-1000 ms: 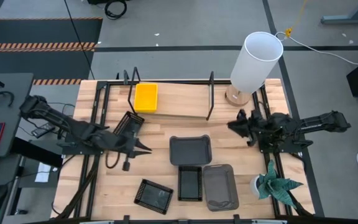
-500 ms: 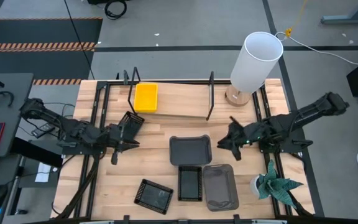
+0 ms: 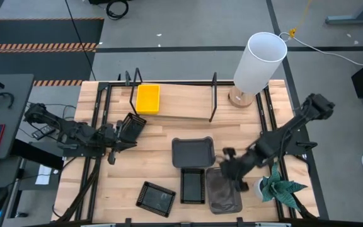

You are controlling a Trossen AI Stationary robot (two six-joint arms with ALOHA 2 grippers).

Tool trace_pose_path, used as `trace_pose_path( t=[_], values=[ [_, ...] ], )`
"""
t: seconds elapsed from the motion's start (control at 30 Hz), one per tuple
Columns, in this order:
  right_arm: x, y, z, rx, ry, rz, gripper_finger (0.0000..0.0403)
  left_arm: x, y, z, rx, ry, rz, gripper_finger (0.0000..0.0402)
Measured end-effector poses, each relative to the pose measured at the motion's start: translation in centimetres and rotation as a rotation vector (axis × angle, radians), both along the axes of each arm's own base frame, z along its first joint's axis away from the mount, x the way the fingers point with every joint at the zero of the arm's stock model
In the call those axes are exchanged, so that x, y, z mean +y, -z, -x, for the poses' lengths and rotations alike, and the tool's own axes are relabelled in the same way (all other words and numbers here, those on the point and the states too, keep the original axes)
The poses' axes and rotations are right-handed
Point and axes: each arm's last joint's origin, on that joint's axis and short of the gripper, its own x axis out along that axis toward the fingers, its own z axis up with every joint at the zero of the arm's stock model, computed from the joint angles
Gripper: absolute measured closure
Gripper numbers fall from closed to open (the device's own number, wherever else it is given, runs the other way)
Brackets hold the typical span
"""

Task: Stack baskets on shelf by color
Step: Stack the bottom light black bin on the light black bins

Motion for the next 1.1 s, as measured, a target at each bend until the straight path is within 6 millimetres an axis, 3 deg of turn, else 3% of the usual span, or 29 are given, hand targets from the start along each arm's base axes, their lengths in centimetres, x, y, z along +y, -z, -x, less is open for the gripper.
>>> trace_pose_path(
  t=[0.13, 0.37, 0.57, 0.8, 1.1],
  values=[
    [2.5, 0.1, -0.4, 0.153, -0.179, 0.135, 0.0365, -0.1, -0.2, 0.1, -0.019, 0.045, -0.032, 0.0354],
    [5.1, -0.8, -1.6, 0.352, -0.224, 0.274, 0.0370, -0.2, -0.2, 0.1, -0.021, 0.096, -0.062, 0.0354],
    [7.4, -0.5, -1.6, 0.498, -0.331, 0.277, 0.0356, -0.2, -0.1, 0.1, -0.021, 0.094, -0.079, 0.0354],
    [9.7, 1.4, -0.7, 0.490, -0.514, 0.402, 0.0319, 0.0, 0.0, 0.1, -0.012, 0.016, -0.100, 0.0355],
    [10.1, 1.5, 0.2, 0.466, -0.652, 0.504, 0.0287, 0.2, 0.0, 0.1, -0.003, -0.023, -0.074, 0.0358]
  ],
)
